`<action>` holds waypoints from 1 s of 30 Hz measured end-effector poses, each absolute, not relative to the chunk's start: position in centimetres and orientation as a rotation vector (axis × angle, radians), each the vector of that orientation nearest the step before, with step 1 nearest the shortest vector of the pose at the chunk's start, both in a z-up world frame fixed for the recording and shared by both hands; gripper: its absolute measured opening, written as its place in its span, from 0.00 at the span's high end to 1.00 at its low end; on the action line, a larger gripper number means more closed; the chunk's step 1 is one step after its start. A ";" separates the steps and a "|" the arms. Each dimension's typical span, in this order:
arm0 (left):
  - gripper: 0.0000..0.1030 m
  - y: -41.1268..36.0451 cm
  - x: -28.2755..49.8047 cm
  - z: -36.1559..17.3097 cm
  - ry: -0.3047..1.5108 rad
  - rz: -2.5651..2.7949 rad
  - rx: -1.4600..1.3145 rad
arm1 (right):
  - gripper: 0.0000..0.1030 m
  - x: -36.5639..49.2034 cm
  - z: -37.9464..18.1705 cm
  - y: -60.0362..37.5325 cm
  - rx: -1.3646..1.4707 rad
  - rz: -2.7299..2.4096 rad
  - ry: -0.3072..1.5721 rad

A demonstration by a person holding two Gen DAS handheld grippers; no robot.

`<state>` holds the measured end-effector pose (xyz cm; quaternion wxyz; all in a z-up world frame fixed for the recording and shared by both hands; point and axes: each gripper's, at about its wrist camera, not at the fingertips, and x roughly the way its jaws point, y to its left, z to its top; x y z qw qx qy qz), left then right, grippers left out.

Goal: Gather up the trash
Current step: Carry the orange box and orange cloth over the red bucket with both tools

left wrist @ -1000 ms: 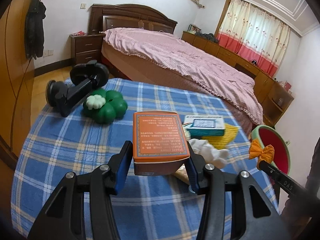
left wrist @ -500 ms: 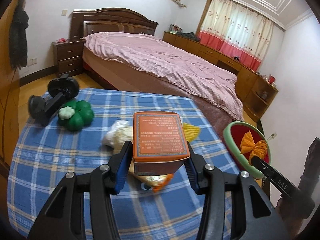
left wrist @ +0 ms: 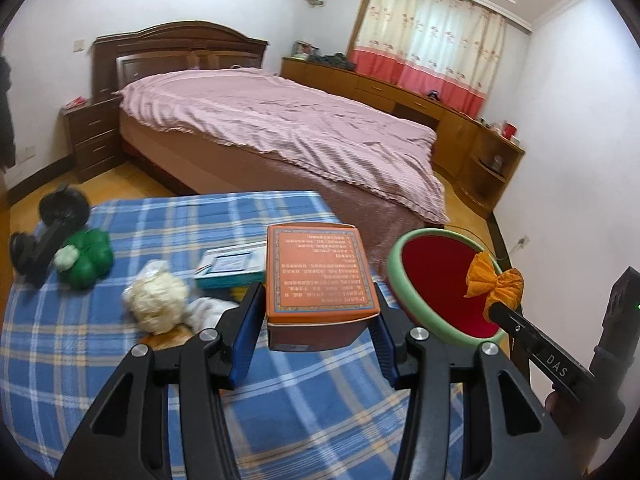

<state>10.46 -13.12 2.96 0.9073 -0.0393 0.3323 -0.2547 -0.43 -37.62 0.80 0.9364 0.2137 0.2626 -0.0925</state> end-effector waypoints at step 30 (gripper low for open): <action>0.51 -29.8 12.0 -1.9 0.796 -0.827 0.086 | 0.81 -2.1 -3.3 -47.8 0.563 -0.378 0.581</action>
